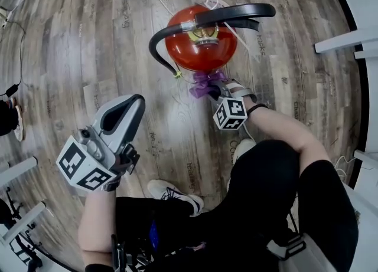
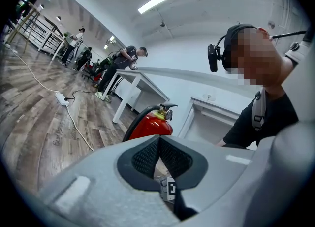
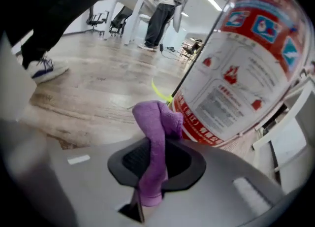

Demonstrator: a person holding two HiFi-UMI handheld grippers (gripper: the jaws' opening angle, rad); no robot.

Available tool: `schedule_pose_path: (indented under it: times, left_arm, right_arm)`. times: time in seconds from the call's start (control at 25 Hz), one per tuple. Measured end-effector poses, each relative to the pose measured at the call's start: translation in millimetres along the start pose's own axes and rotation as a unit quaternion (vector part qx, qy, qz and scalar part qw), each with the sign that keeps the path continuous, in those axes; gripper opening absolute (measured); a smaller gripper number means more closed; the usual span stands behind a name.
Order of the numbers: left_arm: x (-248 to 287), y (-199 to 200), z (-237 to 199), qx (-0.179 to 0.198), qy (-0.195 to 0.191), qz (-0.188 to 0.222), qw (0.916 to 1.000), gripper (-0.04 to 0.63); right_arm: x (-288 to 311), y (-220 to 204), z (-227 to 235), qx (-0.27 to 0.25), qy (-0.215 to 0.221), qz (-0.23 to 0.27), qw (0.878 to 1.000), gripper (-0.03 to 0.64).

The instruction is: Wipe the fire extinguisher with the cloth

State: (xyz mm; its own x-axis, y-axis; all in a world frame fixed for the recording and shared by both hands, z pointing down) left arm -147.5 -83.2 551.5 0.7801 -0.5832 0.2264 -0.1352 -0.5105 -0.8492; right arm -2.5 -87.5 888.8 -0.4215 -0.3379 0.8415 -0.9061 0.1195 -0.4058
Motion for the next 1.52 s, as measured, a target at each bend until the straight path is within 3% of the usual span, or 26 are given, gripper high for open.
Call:
schedule_pose_path:
  times: [0.12,0.24,0.56,0.64,0.72,0.84,0.92,1.0,1.12,1.2,1.28,1.36,1.52]
  left_arm:
    - [11,5,3,0.017,-0.01,0.001,0.9998,-0.005]
    - [21,4,6,0.021,-0.017,-0.004,0.9996,-0.005]
    - [35,26,18,0.02,-0.042,0.026,0.9986,-0.003]
    - [38,34,26,0.017,-0.064,0.037,0.9971,0.016]
    - [41,39,37,0.004,-0.093,0.049,0.9944,0.114]
    - [46,45,53,-0.023,-0.137,0.07,0.9878,0.181]
    - [48,45,57,-0.046,-0.156,0.074,0.9838,0.224]
    - [50,41,59,-0.065,-0.17,0.065,0.9812,0.309]
    - [55,30,68,-0.073,-0.198,0.04,0.9767,0.311]
    - [57,28,78,-0.087,-0.232,0.035,0.9682,0.308]
    - [56,30,85,-0.101,-0.263,0.036,0.9588,0.292]
    - [55,32,91,-0.103,-0.28,0.032,0.9539,0.205]
    - [48,44,91,-0.093,-0.277,0.045,0.9554,0.148]
  right_arm:
    - [-35,19,20,0.117,0.036,0.058,0.991,0.055]
    - [-93,51,49,0.212,0.069,0.131,0.966,0.055]
    - [-257,127,128,0.315,0.114,0.284,0.898,0.055]
    - [-289,147,144,0.34,0.121,0.317,0.877,0.055]
    - [-310,164,159,0.372,0.135,0.347,0.85,0.055]
    - [-322,180,170,0.423,0.176,0.381,0.803,0.055]
    - [-321,187,169,0.438,0.205,0.392,0.783,0.055]
    - [-319,191,163,0.435,0.235,0.396,0.774,0.057]
    - [-318,196,152,0.432,0.282,0.4,0.757,0.057]
    - [-318,200,145,0.428,0.305,0.401,0.75,0.057]
    - [-320,201,139,0.419,0.317,0.402,0.75,0.057]
    - [-321,202,137,0.416,0.322,0.405,0.748,0.058]
    - [-332,199,143,0.414,0.317,0.432,0.736,0.061]
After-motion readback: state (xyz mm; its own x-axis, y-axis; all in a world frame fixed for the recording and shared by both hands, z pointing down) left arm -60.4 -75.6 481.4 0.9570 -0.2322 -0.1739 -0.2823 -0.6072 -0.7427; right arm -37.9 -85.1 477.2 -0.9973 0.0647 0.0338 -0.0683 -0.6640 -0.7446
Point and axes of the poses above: the fingertips, and each gripper's own axes: x forward along the fingers, z to its right, y out of its top, the point moved 1 cm from there along -x, backward along the fingers, and after that the axes turned 7 degrees about -z, right-handed, at the moved point
